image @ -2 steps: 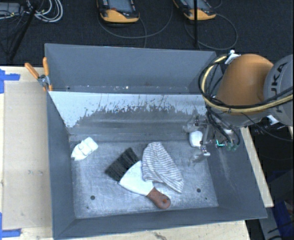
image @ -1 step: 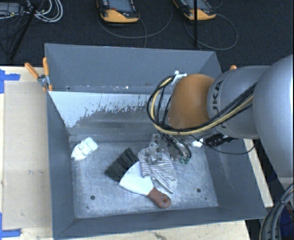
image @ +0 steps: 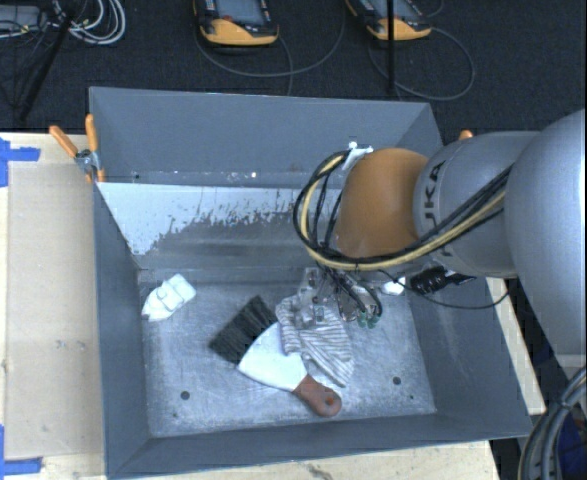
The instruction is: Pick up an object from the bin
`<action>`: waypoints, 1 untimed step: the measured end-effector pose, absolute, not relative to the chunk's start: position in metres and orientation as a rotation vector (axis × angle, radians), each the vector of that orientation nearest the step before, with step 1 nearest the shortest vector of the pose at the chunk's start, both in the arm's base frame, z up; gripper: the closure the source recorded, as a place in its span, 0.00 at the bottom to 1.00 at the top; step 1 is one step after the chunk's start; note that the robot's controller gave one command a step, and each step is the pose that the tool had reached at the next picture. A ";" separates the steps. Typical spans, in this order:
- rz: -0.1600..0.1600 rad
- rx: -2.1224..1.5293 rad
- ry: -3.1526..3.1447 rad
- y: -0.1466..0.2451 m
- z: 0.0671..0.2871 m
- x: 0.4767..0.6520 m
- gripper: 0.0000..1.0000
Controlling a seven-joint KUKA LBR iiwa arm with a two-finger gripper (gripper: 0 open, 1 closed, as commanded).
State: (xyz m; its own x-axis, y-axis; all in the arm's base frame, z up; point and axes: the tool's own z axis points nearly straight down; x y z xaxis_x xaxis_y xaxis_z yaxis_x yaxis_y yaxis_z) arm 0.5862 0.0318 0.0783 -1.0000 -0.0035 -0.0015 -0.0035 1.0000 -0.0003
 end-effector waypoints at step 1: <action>0.001 0.015 3.140 0.045 0.205 0.591 1.00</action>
Offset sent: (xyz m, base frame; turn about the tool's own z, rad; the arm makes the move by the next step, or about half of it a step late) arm 0.0000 0.0000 0.0000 0.0000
